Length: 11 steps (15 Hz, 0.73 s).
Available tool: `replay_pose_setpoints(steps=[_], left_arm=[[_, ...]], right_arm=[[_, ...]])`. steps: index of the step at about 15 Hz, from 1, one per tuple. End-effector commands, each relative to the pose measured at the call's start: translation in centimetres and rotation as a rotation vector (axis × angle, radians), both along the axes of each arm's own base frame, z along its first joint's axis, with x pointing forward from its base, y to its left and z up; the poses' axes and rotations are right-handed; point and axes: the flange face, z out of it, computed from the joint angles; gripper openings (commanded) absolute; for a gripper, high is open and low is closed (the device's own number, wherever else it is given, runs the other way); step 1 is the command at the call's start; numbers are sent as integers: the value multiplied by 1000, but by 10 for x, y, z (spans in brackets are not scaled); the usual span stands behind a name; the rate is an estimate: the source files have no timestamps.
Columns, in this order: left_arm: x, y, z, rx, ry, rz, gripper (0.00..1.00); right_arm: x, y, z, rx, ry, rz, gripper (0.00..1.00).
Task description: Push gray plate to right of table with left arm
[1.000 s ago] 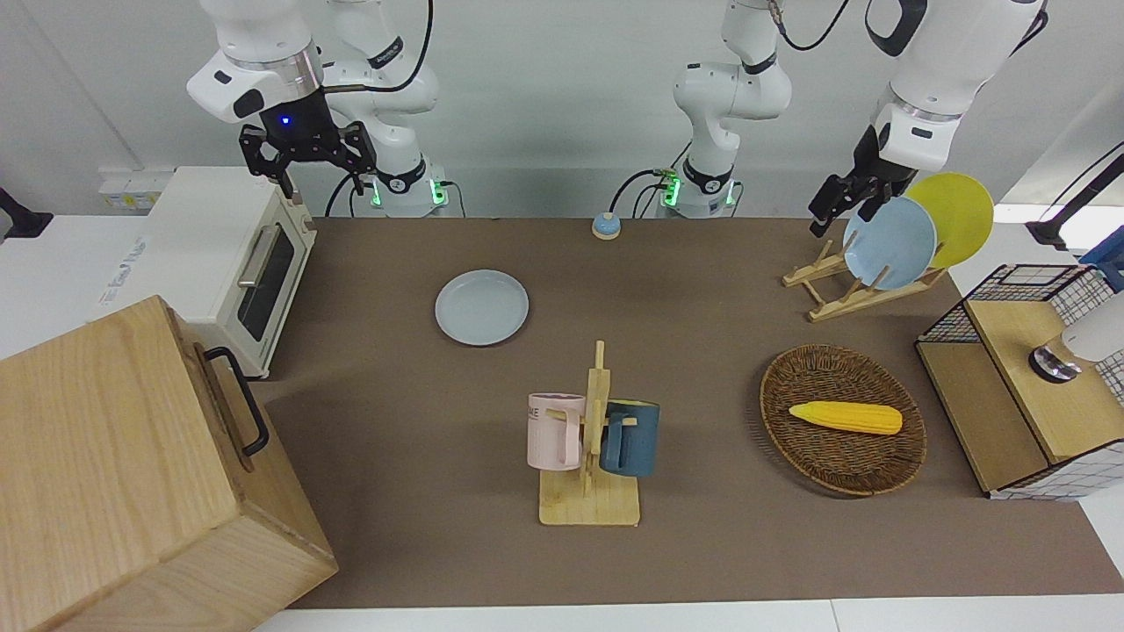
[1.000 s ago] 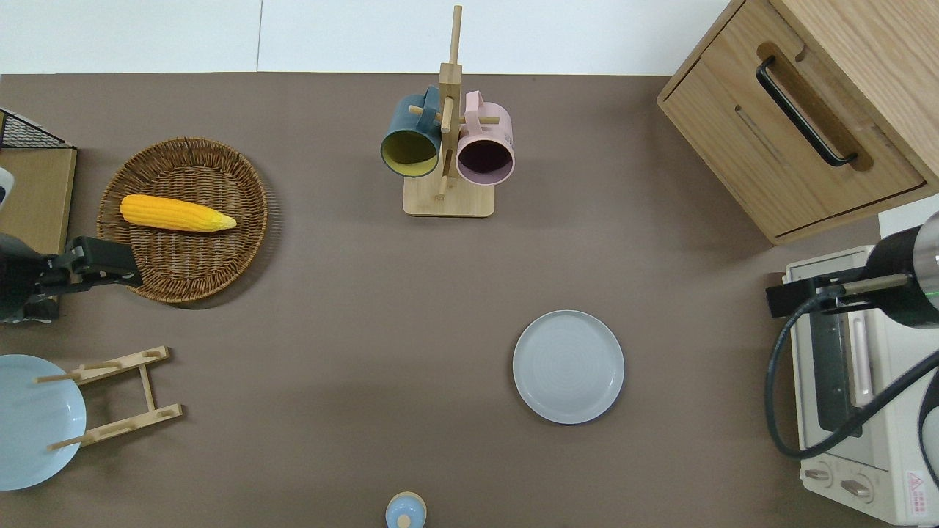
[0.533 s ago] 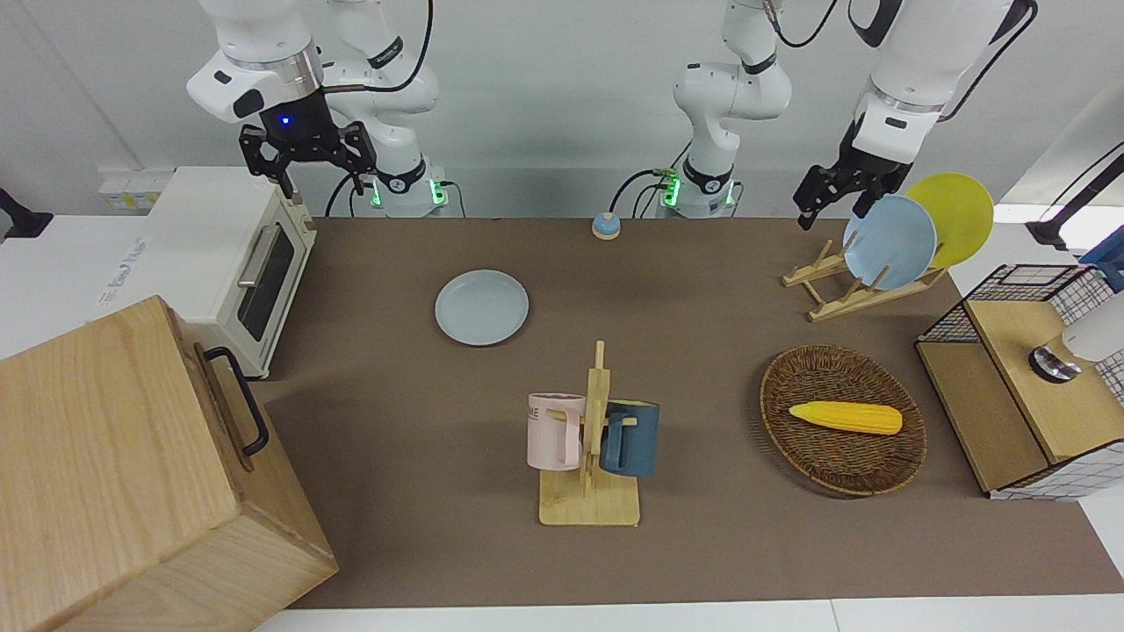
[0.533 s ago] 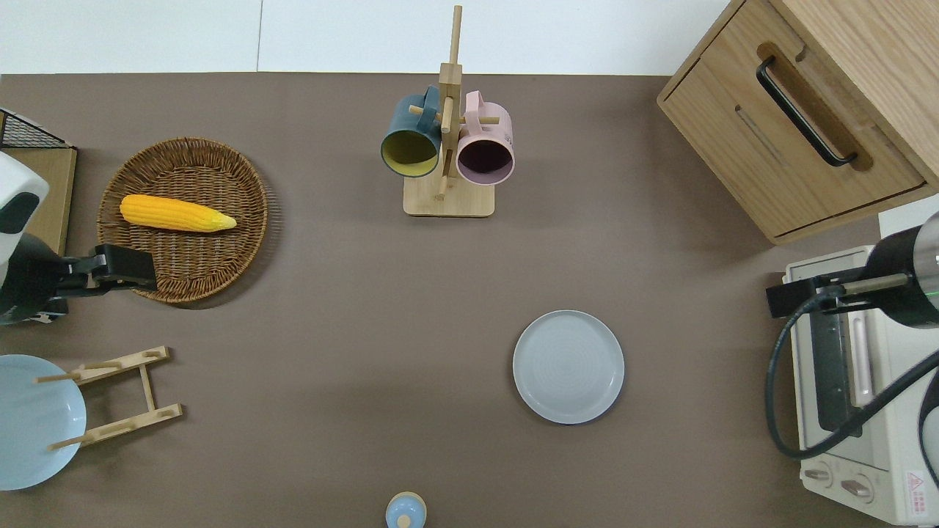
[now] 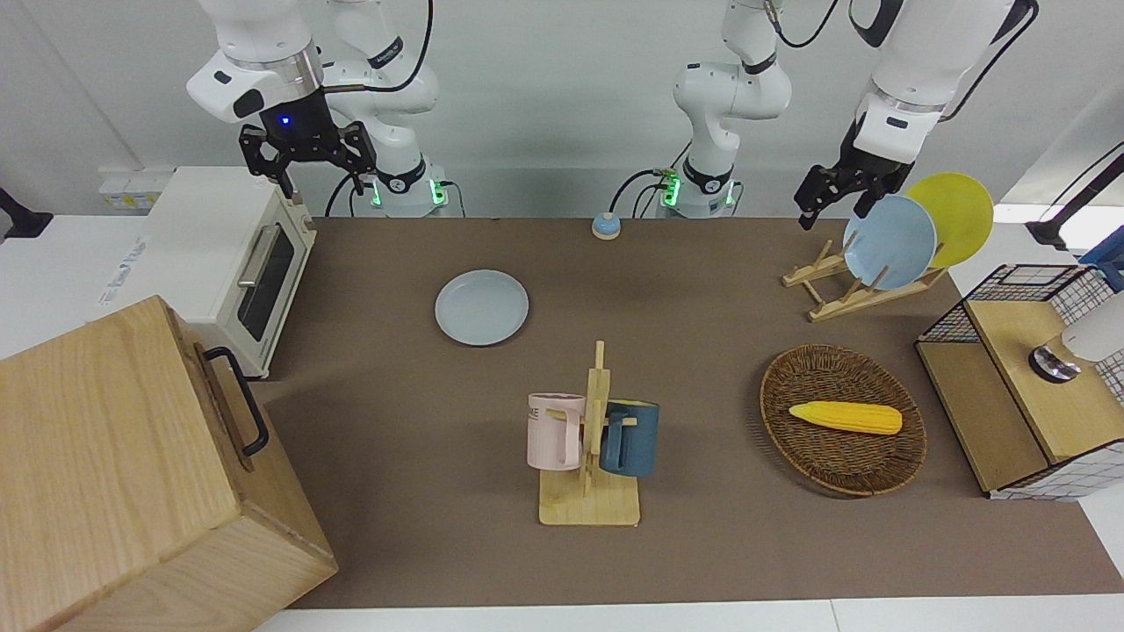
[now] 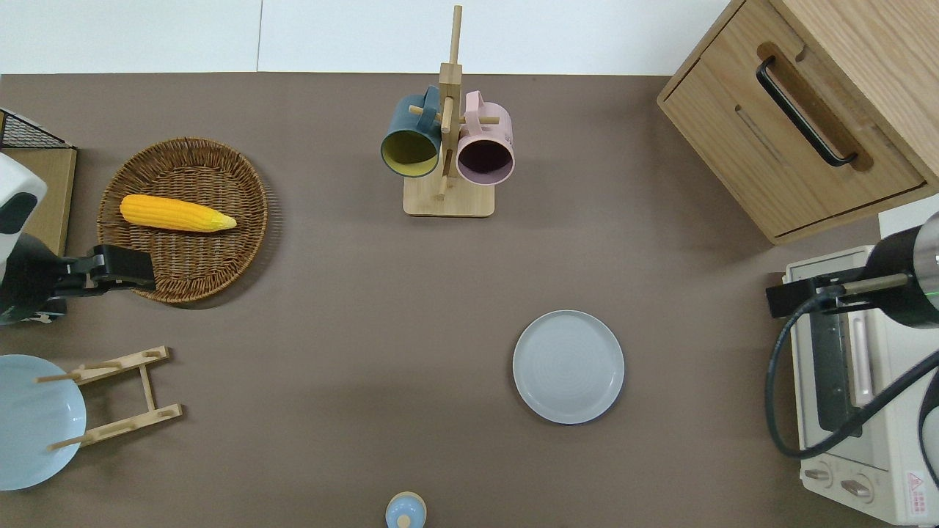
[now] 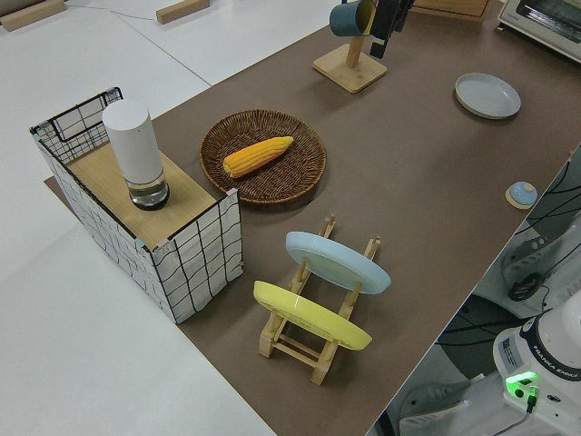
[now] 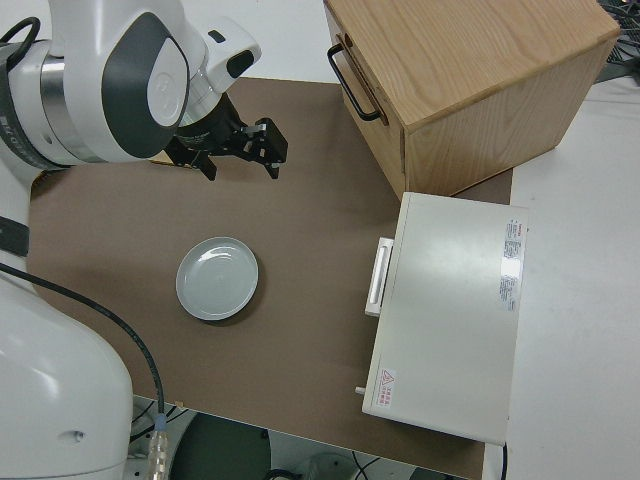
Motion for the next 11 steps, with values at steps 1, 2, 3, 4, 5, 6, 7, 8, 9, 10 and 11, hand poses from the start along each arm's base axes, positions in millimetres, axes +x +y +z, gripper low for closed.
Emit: replay_pose_setpoints(steps=[1,2,3,4,5,6,7,8,9,10,11], left_arm=[[-1,1,5,15,8,-14,993],[-1,2,5,15,8,-10,993],[-1,2,5,18,7,-7,993],[0,5,5,22,7,-5,993],[0,10,5,14,8,2,993],[0,14,6,10,7,8,993],[0,16,6,13,5,12,993],[0,13,5,20,8,4,993],[0,12,5,22,8,4,993],[0,11,5,24,7,3,993],[0,11,6,23,7,1,993]], right_arm=[[-2,-2,2,2,0,16,996],[-2,-2,2,2,0,16,996],[-2,-3,2,2,0,14,996],[-2,-3,2,2,0,14,996],[-2,-3,2,2,0,14,996],[-2,-2,2,2,0,16,996],[-2,-3,2,2,0,14,996],[-2,-3,2,2,0,14,996],[-2,-3,2,2,0,14,996],[-2,-2,2,2,0,16,996],[-2,-3,2,2,0,14,996]])
